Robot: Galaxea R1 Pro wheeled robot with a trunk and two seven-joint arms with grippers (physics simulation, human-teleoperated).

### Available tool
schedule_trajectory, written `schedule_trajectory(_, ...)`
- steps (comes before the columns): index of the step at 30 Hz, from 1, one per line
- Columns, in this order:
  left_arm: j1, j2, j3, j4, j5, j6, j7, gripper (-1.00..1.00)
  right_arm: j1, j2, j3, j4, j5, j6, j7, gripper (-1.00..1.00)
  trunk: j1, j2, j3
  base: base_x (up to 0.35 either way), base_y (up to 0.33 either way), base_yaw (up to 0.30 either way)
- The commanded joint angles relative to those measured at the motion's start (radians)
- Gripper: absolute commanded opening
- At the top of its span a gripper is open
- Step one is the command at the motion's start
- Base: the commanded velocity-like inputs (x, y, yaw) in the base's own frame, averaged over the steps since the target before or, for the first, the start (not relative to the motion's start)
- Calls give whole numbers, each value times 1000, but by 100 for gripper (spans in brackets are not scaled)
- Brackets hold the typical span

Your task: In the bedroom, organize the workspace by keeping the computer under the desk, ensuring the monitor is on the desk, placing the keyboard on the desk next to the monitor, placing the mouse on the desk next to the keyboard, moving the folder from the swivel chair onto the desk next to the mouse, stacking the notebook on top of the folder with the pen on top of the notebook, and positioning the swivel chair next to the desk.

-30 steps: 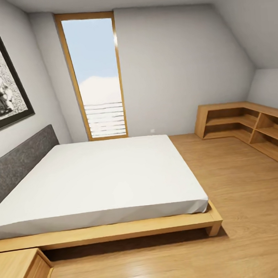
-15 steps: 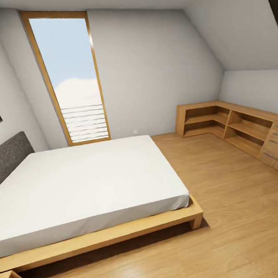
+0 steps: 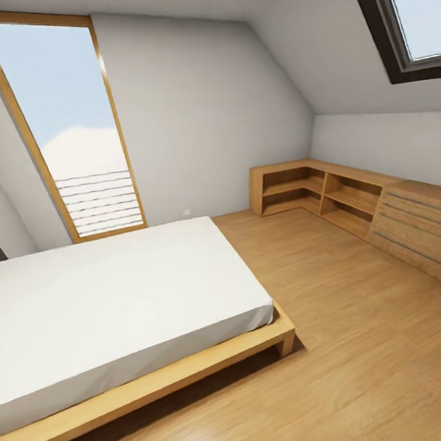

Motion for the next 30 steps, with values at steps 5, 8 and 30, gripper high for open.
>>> schedule_trajectory(5,0,0,1,0,3,-3,-1,100,-1,0,-4,0,9,-3,-4,100,0,-1,-1,0,0,-300)
schedule_trajectory(8,0,0,1,0,3,-3,-1,100,-1,1,-4,0,9,-3,-4,100,0,-1,-1,0,0,-300)
schedule_trajectory(30,0,0,1,0,3,-3,-1,100,-1,-1,-4,1,9,-3,-6,100,0,-1,-1,0,0,-298)
